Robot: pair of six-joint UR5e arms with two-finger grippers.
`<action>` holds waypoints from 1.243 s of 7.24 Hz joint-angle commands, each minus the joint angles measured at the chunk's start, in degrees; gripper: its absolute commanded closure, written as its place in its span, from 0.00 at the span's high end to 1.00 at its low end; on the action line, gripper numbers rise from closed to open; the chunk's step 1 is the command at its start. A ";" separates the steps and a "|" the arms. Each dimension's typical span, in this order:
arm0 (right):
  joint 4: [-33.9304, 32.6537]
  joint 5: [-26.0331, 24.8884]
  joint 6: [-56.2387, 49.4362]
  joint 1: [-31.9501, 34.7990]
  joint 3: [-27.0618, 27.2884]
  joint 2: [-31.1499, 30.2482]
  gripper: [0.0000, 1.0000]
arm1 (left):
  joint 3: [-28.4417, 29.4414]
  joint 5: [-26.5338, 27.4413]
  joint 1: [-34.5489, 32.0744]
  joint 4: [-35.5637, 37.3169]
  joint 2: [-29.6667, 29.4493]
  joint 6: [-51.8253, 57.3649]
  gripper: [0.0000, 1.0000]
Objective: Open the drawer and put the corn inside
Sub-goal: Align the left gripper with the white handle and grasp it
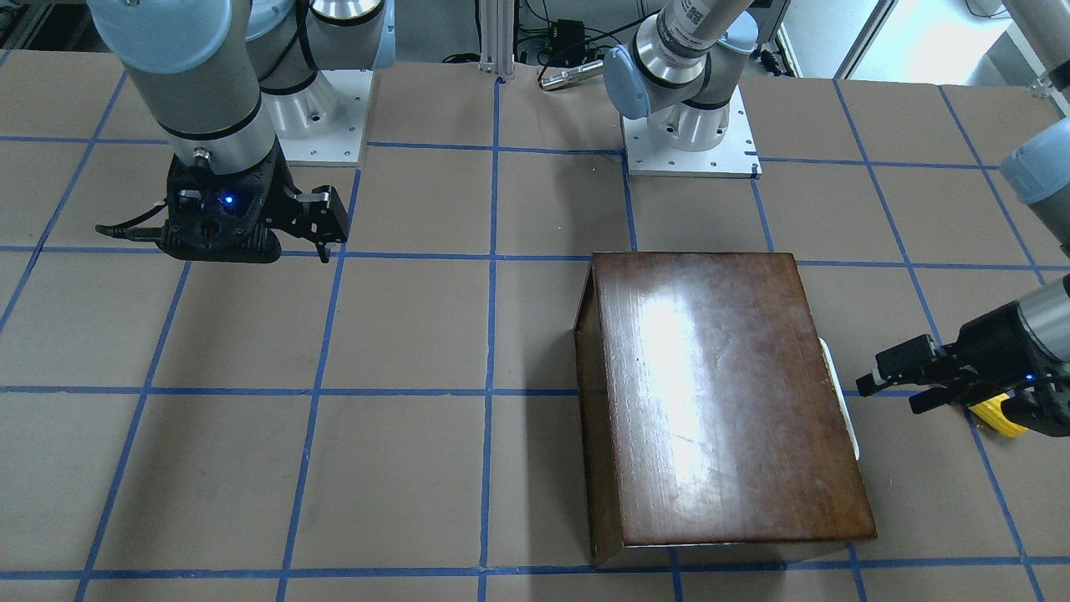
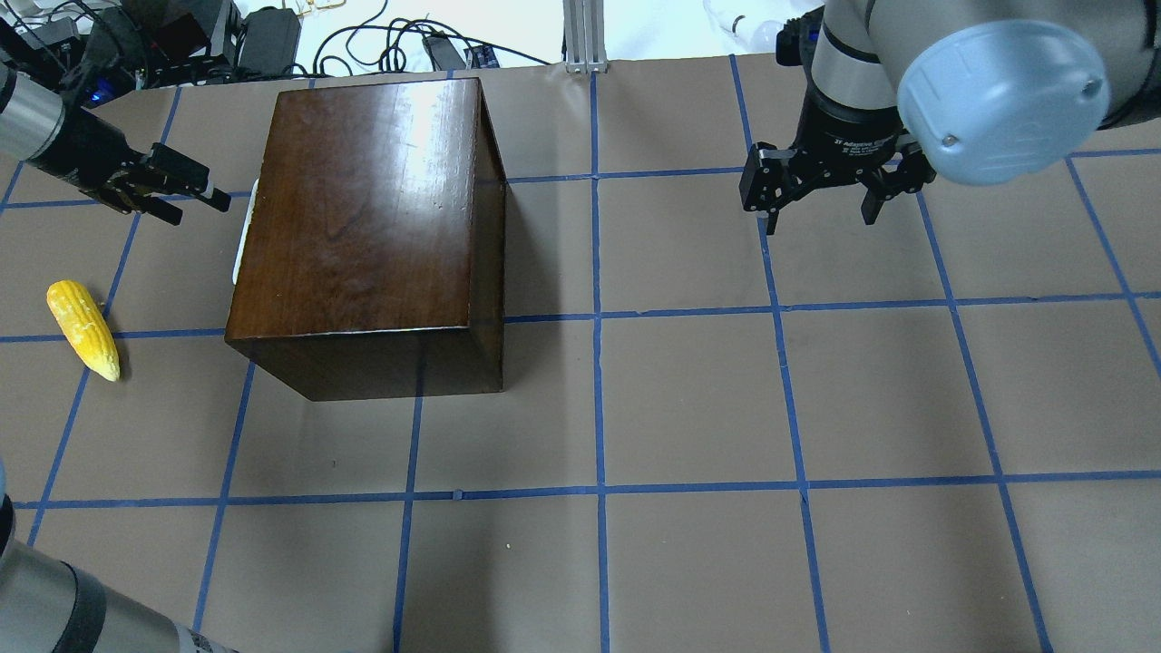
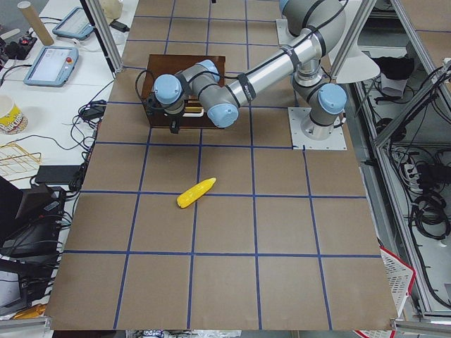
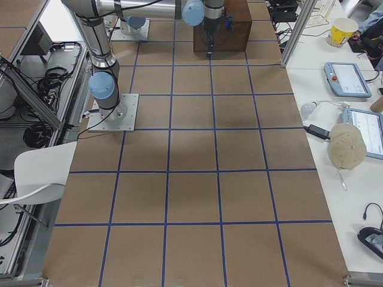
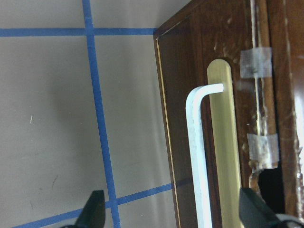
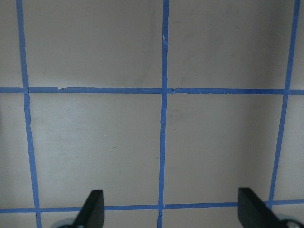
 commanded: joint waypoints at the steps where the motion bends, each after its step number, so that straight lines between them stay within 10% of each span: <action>1: -0.04 0.00 0.00 0.00 0.00 0.00 1.00 | -0.07 -1.39 -0.04 -0.45 -1.19 -0.03 1.00; 9: -0.04 0.00 0.00 0.00 0.00 0.00 1.00 | 0.10 -1.39 -0.04 -3.09 -3.74 -0.12 1.00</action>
